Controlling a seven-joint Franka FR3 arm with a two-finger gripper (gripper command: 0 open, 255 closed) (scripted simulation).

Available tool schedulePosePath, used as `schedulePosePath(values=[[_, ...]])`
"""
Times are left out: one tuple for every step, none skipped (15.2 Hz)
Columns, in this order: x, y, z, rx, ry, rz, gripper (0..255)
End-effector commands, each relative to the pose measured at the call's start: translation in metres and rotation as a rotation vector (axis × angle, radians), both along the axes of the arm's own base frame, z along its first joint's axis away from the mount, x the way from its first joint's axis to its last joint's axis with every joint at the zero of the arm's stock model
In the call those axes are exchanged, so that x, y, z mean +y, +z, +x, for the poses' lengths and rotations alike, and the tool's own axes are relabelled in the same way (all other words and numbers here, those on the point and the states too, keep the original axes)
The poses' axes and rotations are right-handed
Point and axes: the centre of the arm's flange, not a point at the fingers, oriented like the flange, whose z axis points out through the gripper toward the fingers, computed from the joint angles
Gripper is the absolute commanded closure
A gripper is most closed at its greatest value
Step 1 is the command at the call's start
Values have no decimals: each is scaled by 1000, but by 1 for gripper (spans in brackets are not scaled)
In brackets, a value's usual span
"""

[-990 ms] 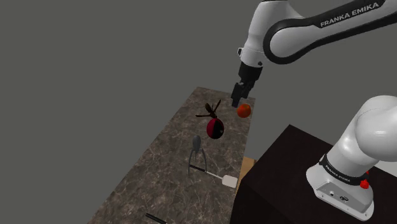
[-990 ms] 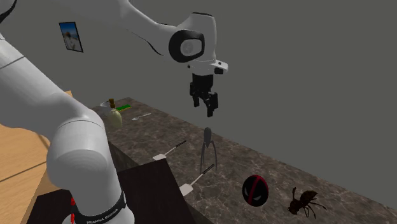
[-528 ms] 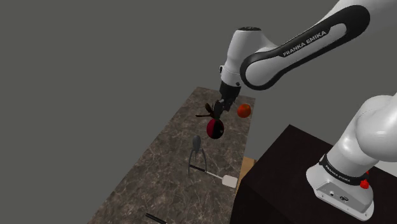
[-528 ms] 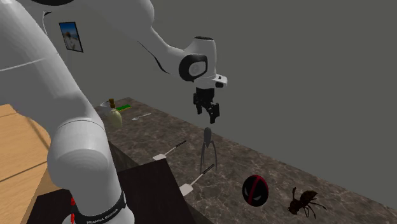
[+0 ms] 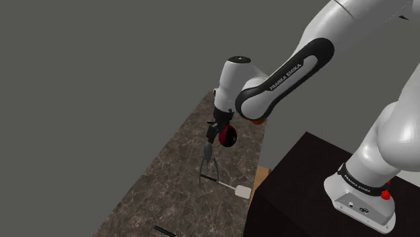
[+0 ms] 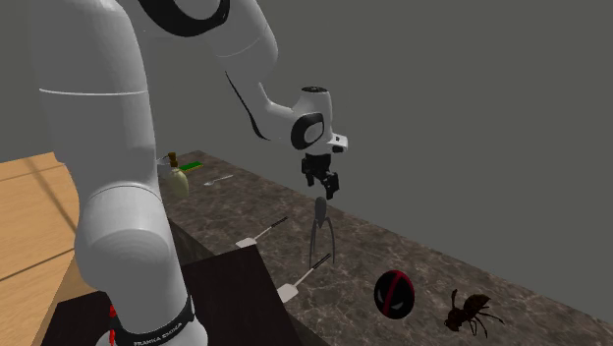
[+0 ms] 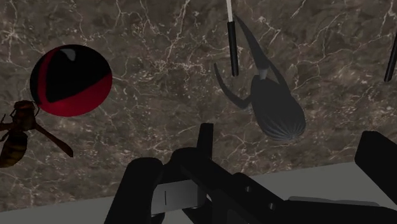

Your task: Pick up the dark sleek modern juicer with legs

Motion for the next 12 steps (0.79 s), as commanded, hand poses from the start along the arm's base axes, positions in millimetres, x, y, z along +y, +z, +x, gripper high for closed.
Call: schedulePosePath(values=[[16, -20, 12, -11, 10, 3, 0], [23, -29, 17, -17, 15, 4, 0], [29, -36, 21, -21, 19, 5, 0], [29, -41, 21, -21, 19, 5, 0], [29, -47, 21, -21, 19, 5, 0], [29, -52, 21, -21, 19, 5, 0], [29, -57, 21, -21, 19, 5, 0], [29, -63, 21, -21, 19, 5, 0], [29, -68, 21, -21, 19, 5, 0], [29, -73, 21, -21, 19, 5, 0], [29, -76, 21, -21, 19, 5, 0], [29, -76, 21, -21, 19, 5, 0]])
